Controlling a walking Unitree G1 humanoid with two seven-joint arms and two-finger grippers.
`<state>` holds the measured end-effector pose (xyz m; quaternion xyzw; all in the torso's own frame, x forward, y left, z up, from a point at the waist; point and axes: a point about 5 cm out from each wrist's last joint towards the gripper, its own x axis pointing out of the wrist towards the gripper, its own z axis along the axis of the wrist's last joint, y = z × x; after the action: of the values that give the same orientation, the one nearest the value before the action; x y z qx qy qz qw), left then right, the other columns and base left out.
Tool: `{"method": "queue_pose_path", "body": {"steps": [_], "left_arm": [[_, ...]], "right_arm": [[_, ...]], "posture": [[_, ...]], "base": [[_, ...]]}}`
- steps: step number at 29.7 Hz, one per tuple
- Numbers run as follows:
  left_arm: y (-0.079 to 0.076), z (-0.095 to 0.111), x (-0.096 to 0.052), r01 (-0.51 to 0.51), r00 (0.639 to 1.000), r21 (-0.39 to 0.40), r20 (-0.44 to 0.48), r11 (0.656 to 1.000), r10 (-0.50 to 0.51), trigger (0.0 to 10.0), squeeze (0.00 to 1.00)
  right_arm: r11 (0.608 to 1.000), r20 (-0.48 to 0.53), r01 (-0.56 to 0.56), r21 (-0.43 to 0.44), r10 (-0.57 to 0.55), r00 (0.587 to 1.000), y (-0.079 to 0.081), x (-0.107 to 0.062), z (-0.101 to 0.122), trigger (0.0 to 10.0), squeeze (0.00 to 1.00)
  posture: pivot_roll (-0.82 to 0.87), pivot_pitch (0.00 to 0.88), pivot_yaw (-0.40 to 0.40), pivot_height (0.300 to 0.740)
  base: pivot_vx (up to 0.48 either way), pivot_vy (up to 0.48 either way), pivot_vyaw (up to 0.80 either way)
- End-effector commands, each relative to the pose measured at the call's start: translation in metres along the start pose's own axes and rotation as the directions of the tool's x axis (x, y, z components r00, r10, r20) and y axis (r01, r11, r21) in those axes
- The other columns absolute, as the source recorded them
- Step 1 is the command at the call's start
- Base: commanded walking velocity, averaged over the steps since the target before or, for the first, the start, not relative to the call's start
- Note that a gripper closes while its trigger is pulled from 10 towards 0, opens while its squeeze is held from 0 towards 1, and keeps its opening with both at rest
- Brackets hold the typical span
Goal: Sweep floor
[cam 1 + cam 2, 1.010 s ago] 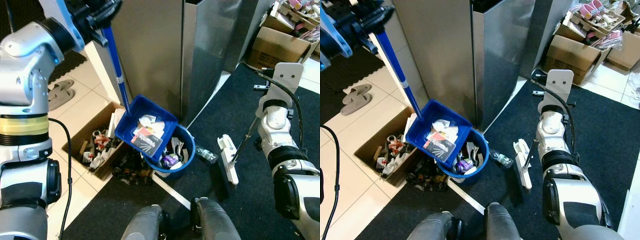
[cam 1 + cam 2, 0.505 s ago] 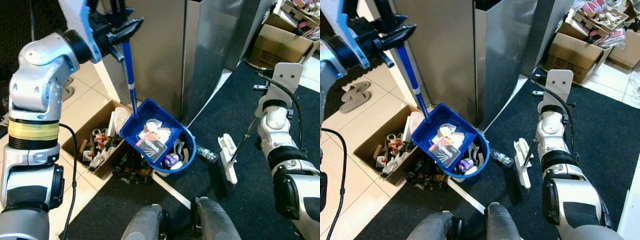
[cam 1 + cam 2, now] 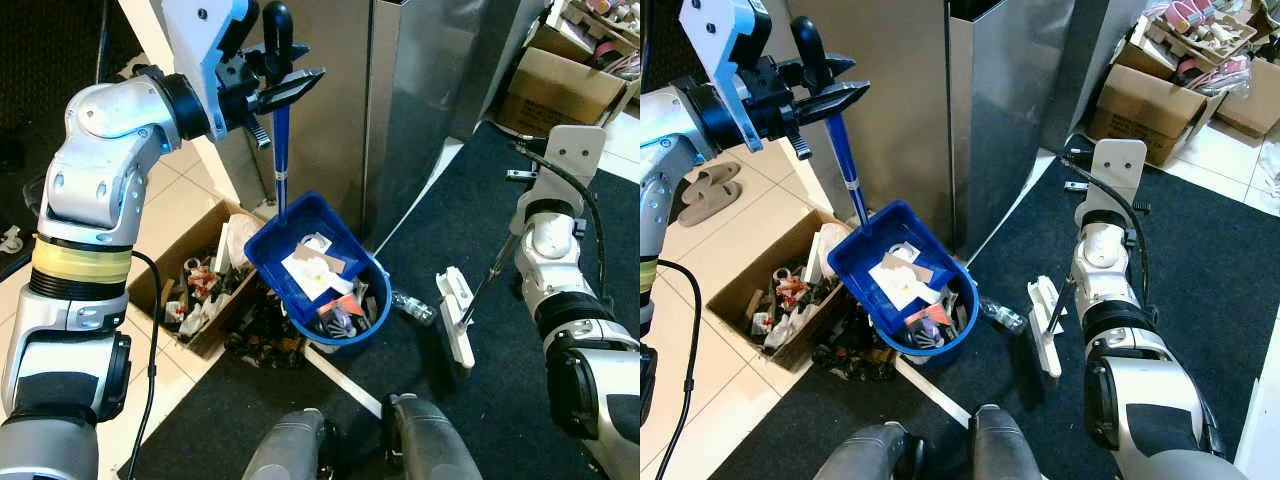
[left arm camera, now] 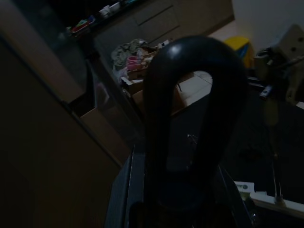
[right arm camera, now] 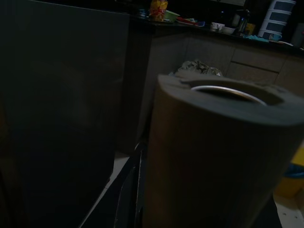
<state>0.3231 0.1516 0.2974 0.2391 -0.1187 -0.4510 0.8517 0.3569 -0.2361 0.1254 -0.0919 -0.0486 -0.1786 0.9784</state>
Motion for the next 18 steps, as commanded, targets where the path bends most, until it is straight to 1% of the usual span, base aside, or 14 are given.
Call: {"method": "queue_pose_path", "body": {"steps": [1, 6, 7, 10, 11, 12, 13, 14, 16, 18], "left_arm": [[0.007, 0.012, -0.006, 0.000, 1.000, 0.125, -0.022, 0.992, 0.002, 10.0, 0.00], [0.006, 0.013, -0.005, 0.041, 0.999, 0.164, -0.036, 0.986, -0.036, 10.0, 0.00], [0.004, 0.013, -0.004, 0.066, 0.997, 0.186, -0.045, 0.980, -0.058, 10.0, 0.00], [0.003, 0.014, -0.004, 0.077, 0.996, 0.194, -0.049, 0.978, -0.069, 10.0, 0.00], [0.001, 0.014, -0.004, 0.091, 0.995, 0.212, -0.055, 0.973, -0.082, 10.0, 0.00], [-0.002, 0.015, -0.002, 0.120, 0.992, 0.259, -0.070, 0.958, -0.105, 10.0, 0.00], [-0.004, 0.015, -0.002, 0.133, 0.990, 0.285, -0.079, 0.949, -0.115, 10.0, 0.00], [-0.004, 0.015, -0.002, 0.133, 0.990, 0.285, -0.079, 0.949, -0.115, 10.0, 0.00], [-0.005, 0.018, -0.001, 0.147, 0.988, 0.343, -0.087, 0.928, -0.125, 10.0, 0.00], [-0.006, 0.021, -0.001, 0.151, 0.988, 0.365, -0.083, 0.919, -0.130, 10.0, 0.00]], "right_arm": [[1.000, 0.037, -0.003, 0.009, 0.003, 0.999, 0.002, 0.001, 0.006, 10.0, 0.00], [1.000, 0.038, -0.002, 0.008, 0.002, 0.999, 0.001, 0.002, 0.007, 10.0, 0.00], [1.000, 0.038, -0.001, 0.008, 0.001, 0.999, 0.001, 0.002, 0.007, 10.0, 0.00], [1.000, 0.038, -0.001, 0.008, 0.000, 0.999, 0.001, 0.002, 0.007, 10.0, 0.00], [1.000, 0.039, 0.000, 0.008, 0.000, 0.999, 0.001, 0.002, 0.007, 10.0, 0.00], [1.000, 0.039, 0.000, 0.008, 0.000, 0.999, 0.001, 0.002, 0.007, 10.0, 0.00], [1.000, 0.039, 0.000, 0.008, 0.000, 0.999, 0.001, 0.002, 0.007, 10.0, 0.00], [1.000, 0.039, 0.000, 0.008, 0.000, 0.999, 0.001, 0.002, 0.007, 10.0, 0.00], [1.000, 0.041, 0.000, 0.009, -0.001, 0.999, 0.001, 0.002, 0.007, 10.0, 0.00], [1.000, 0.040, 0.001, 0.009, -0.001, 0.999, 0.001, 0.002, 0.007, 10.0, 0.00]], "posture": [[0.05, 0.040, 0.077, 0.740], [0.05, 0.038, 0.077, 0.740], [0.05, 0.038, 0.077, 0.740], [0.05, 0.038, 0.077, 0.740], [0.05, 0.036, 0.077, 0.740], [0.05, 0.036, 0.077, 0.740], [0.05, 0.036, 0.077, 0.740], [0.05, 0.036, 0.077, 0.740], [0.05, 0.037, 0.078, 0.740], [0.05, 0.037, 0.078, 0.740]], "base": [[0.000, 0.000, 0.00], [0.000, 0.000, 0.00], [0.000, 0.000, 0.00], [0.000, 0.000, 0.00], [0.000, 0.000, 0.00], [0.000, 0.000, 0.00], [0.000, 0.000, 0.00], [0.000, 0.000, 0.00], [0.000, 0.000, 0.00], [0.000, 0.000, 0.00]]}}
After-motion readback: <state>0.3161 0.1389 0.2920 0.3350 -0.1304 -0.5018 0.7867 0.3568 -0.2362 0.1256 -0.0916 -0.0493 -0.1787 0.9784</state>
